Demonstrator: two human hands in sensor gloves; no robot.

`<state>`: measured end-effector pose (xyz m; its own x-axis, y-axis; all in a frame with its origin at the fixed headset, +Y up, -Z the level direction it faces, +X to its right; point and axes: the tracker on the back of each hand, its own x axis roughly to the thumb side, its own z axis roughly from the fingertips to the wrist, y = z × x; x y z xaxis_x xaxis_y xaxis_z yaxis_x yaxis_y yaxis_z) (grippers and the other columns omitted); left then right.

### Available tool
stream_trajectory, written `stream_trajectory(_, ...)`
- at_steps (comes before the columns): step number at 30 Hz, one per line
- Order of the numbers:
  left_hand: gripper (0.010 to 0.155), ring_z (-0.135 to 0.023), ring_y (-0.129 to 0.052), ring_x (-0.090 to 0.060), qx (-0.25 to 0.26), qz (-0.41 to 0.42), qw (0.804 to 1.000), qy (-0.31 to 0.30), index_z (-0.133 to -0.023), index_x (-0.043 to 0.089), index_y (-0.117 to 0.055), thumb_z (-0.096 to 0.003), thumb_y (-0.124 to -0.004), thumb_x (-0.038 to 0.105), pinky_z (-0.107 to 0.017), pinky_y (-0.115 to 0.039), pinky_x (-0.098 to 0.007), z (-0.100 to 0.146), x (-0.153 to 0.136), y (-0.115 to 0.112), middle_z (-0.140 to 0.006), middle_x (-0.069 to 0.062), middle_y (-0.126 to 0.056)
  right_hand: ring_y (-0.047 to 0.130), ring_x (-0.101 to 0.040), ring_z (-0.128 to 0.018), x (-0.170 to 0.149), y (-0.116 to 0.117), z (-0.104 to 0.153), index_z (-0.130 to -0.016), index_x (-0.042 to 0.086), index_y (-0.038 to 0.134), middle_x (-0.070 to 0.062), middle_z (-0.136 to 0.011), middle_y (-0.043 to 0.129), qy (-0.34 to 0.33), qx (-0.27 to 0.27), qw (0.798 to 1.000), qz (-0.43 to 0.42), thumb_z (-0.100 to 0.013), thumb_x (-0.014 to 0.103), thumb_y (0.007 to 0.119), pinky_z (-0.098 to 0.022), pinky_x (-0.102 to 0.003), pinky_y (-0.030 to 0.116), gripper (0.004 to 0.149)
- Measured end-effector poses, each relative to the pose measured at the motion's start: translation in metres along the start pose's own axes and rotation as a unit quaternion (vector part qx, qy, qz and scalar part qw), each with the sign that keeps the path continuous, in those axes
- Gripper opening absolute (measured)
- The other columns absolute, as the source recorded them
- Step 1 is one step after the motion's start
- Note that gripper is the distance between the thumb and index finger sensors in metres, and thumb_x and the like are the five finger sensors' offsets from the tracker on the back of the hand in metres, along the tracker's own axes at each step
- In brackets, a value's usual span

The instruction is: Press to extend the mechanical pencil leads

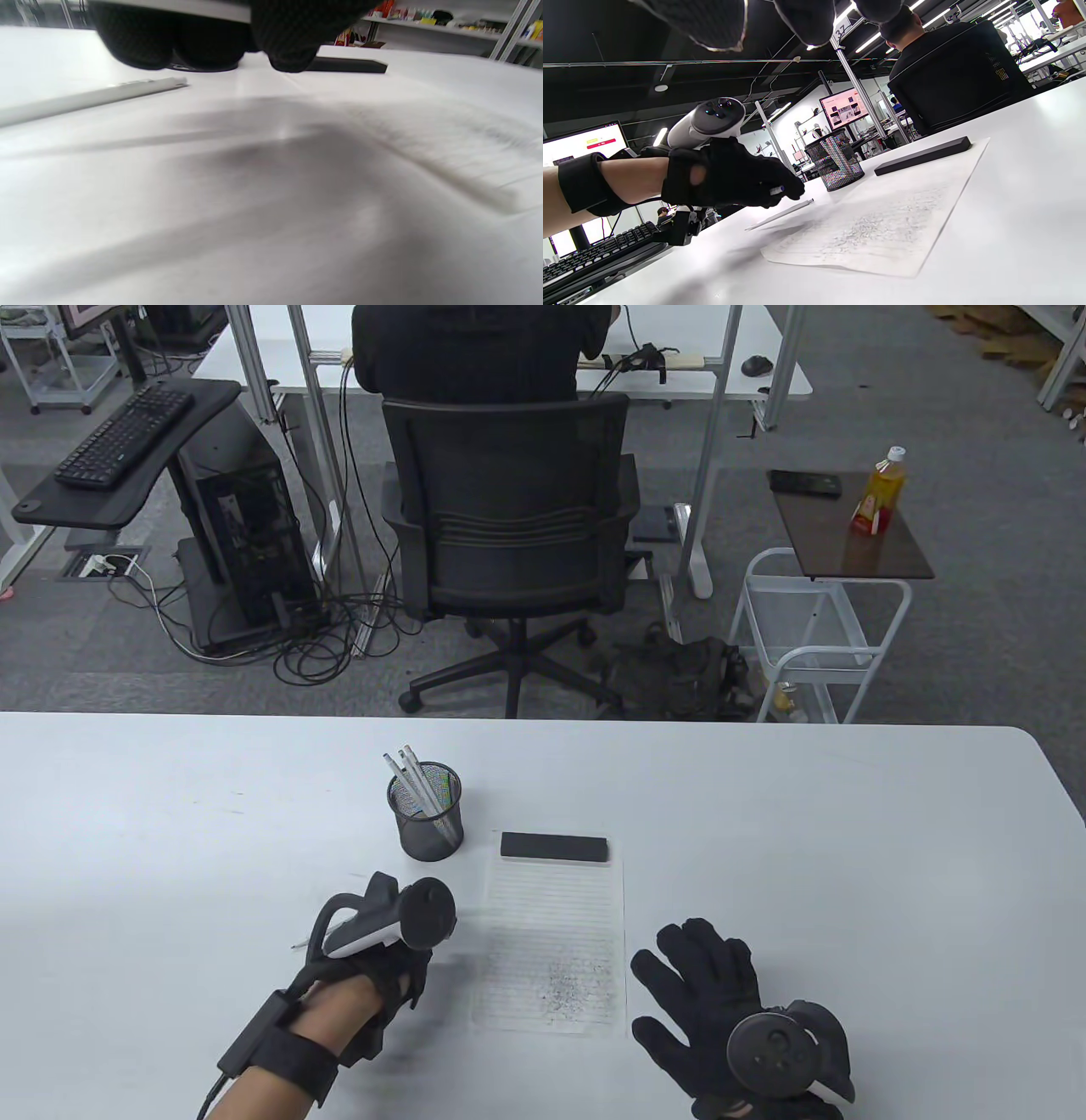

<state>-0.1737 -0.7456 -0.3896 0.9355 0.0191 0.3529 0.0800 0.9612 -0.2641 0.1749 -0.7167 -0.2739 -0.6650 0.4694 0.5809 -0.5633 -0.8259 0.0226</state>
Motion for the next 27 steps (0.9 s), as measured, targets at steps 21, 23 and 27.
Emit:
stream_trajectory(21, 0.049, -0.058, -0.114, -0.020, 0.041, -0.133, 0.989, 0.039, -0.081, 0.024, -0.096, -0.0337, -0.101, 0.034, -0.053, -0.094, -0.048, -0.012, 0.011, -0.012, -0.072, 0.004, -0.105, 0.037, -0.063, -0.104, 0.000, 0.000, 0.000, -0.110, 0.013, 0.064, -0.027, -0.115, 0.047, 0.000, 0.006, 1.000, -0.002, -0.055, 0.051, 0.073, -0.065, -0.083, 0.029, 0.067)
stream_trajectory(23, 0.049, -0.057, -0.114, -0.020, 0.043, -0.138, 0.989, 0.038, -0.081, 0.024, -0.096, -0.0337, -0.101, 0.035, -0.053, -0.094, -0.048, -0.013, 0.011, -0.012, -0.072, 0.004, -0.106, 0.037, -0.063, -0.105, 0.000, 0.000, 0.000, -0.110, 0.013, 0.064, -0.027, -0.115, 0.046, 0.000, 0.006, 1.000, -0.002, -0.055, 0.051, 0.073, -0.065, -0.083, 0.029, 0.067)
stream_trajectory(27, 0.048, -0.056, -0.115, -0.020, 0.046, -0.145, 0.988, 0.037, -0.080, 0.023, -0.097, -0.0337, -0.100, 0.036, -0.053, -0.094, -0.048, -0.013, 0.012, -0.010, -0.071, 0.004, -0.107, 0.037, -0.063, -0.104, 0.000, 0.000, 0.000, -0.110, 0.013, 0.064, -0.028, -0.115, 0.047, 0.000, 0.006, 1.000, -0.002, -0.055, 0.051, 0.073, -0.065, -0.083, 0.029, 0.067)
